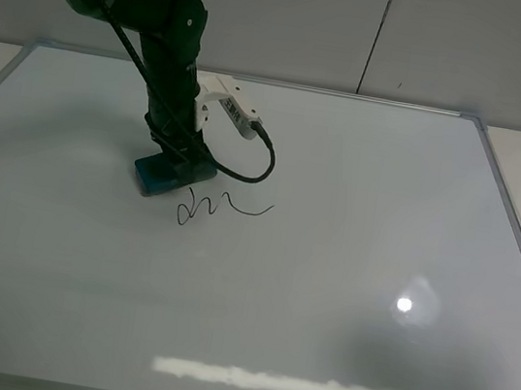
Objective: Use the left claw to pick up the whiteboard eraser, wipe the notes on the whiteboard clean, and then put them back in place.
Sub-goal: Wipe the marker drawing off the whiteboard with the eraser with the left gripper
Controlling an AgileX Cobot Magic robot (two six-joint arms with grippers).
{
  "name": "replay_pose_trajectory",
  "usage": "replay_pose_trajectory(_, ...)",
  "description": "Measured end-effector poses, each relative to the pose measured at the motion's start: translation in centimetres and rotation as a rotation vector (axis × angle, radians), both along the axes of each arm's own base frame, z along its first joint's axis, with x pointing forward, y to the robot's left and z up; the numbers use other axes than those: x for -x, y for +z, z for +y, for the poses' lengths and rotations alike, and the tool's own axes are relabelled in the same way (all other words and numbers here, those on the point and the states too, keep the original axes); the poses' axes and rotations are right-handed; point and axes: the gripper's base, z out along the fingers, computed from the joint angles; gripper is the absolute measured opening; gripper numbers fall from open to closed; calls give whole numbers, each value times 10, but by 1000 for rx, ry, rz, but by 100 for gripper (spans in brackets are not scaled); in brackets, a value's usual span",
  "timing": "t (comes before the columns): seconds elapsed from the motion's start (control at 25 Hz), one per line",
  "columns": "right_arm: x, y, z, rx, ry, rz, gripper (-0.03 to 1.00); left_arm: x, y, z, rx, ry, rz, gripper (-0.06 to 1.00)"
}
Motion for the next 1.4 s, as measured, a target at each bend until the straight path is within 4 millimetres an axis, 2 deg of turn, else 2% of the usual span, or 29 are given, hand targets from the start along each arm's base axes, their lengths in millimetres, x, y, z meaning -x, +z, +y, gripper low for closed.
replay_pose_trajectory(0.24,0,0,0,0,0,0,99,10,0,-18,14,48,13,56)
replay_pose_trajectory(0.4,0,0,0,0,0,0,99,30,-1,-46,14,39,38,56)
replay_pose_trajectory(0.56,0,0,0,0,0,0,99,62,-4,-86,14,-35,52,56)
replay_pose_trajectory(0.76,0,0,0,0,0,0,99,113,-4,-137,60,-124,88,56)
replay_pose_trajectory(0.92,0,0,0,0,0,0,99,140,-4,-158,96,-162,120,56)
replay_pose_trajectory(1.12,0,0,0,0,0,0,99,140,-4,-159,91,-160,106,56)
replay_pose_trajectory(1.28,0,0,0,0,0,0,99,127,-4,-149,61,-120,69,56)
replay_pose_trajectory(1.4,0,0,0,0,0,0,99,108,-4,-137,48,-77,42,56)
